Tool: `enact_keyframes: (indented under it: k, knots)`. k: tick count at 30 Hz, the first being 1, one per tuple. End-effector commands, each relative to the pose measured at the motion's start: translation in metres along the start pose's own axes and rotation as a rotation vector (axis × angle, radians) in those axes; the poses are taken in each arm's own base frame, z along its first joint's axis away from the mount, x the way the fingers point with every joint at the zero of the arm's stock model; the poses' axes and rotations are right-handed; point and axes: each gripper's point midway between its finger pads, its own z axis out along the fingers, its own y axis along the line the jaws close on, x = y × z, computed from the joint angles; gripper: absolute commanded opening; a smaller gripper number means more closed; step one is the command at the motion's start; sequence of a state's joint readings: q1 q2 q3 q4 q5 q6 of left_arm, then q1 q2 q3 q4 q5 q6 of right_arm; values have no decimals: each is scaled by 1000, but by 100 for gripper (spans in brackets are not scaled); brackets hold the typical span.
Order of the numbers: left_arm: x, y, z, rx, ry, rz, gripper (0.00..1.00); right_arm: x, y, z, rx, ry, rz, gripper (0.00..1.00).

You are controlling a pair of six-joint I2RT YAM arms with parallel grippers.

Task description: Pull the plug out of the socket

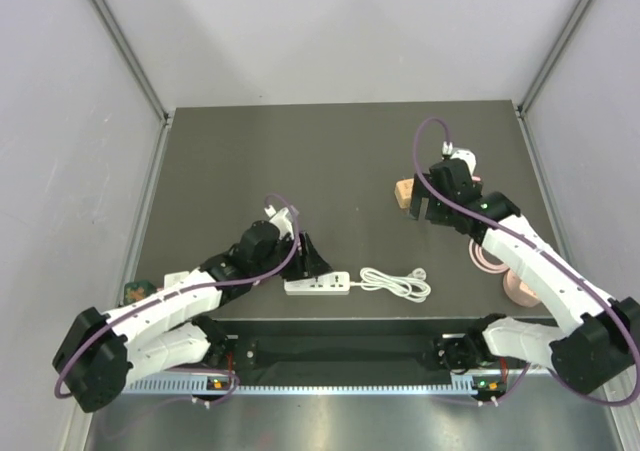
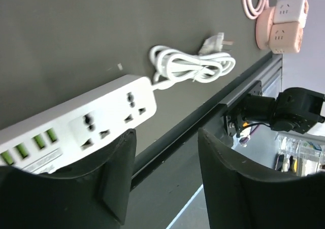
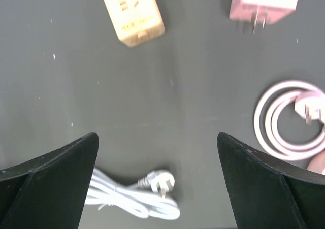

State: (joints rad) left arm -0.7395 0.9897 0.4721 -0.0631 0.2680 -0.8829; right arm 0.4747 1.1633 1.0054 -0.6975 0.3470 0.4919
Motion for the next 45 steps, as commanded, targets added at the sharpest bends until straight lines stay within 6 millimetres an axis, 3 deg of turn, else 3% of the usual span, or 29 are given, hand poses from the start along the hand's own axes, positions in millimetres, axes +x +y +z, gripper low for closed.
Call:
enact_keyframes:
  k: [1, 3, 5, 6, 8, 9, 11, 12, 16, 23, 27, 31, 32, 33, 35, 36, 44, 45]
  knots:
    - [-18, -45, 7, 125, -42, 74, 57, 19, -8, -17, 1, 69, 36, 100]
    - [-14, -64, 12, 154, -28, 98, 58, 19, -15, -25, 27, 69, 56, 100]
    - [-9, -68, 25, 136, -9, 101, 57, 18, -16, -33, 15, 58, 68, 100]
    - [-4, -83, 28, 161, 8, 118, 58, 15, -17, -39, 6, 40, 91, 99]
    - [0, -89, 42, 150, 15, 124, 57, 11, -17, -44, 0, 21, 108, 100]
    - [3, -105, 45, 176, 22, 137, 57, 9, -17, -48, -8, 13, 114, 100]
    - [9, -109, 61, 166, 43, 146, 56, 5, -18, -53, -12, 1, 119, 100]
    - [9, -125, 65, 194, 41, 159, 55, 3, -19, -56, -9, -7, 123, 100]
    - [16, -135, 106, 182, 72, 181, 55, -8, -30, -72, 39, -28, 130, 100]
    - [17, -172, 177, 237, 58, 264, 57, -21, -72, -92, 196, -106, 182, 100]
    - [9, -185, 214, 275, 21, 314, 59, -27, -91, -96, 230, -171, 231, 100]
    - [-2, -190, 243, 243, -6, 388, 65, -26, -110, -84, 310, -121, 228, 100]
    - [-9, -205, 247, 274, -16, 398, 66, -26, -114, -82, 317, -106, 208, 100]
    - [-5, -198, 259, 267, -2, 407, 68, -29, -125, -79, 357, -97, 217, 100]
    - [-11, -209, 268, 293, -19, 407, 68, -32, -140, -81, 409, -88, 216, 100]
    - [-8, -204, 279, 294, -21, 398, 68, -36, -147, -84, 431, -91, 238, 100]
    - [-14, -216, 316, 359, -80, 327, 61, -43, -156, -99, 432, -110, 294, 100]
    - [-10, -210, 325, 359, -74, 315, 60, -41, -156, -100, 431, -107, 296, 100]
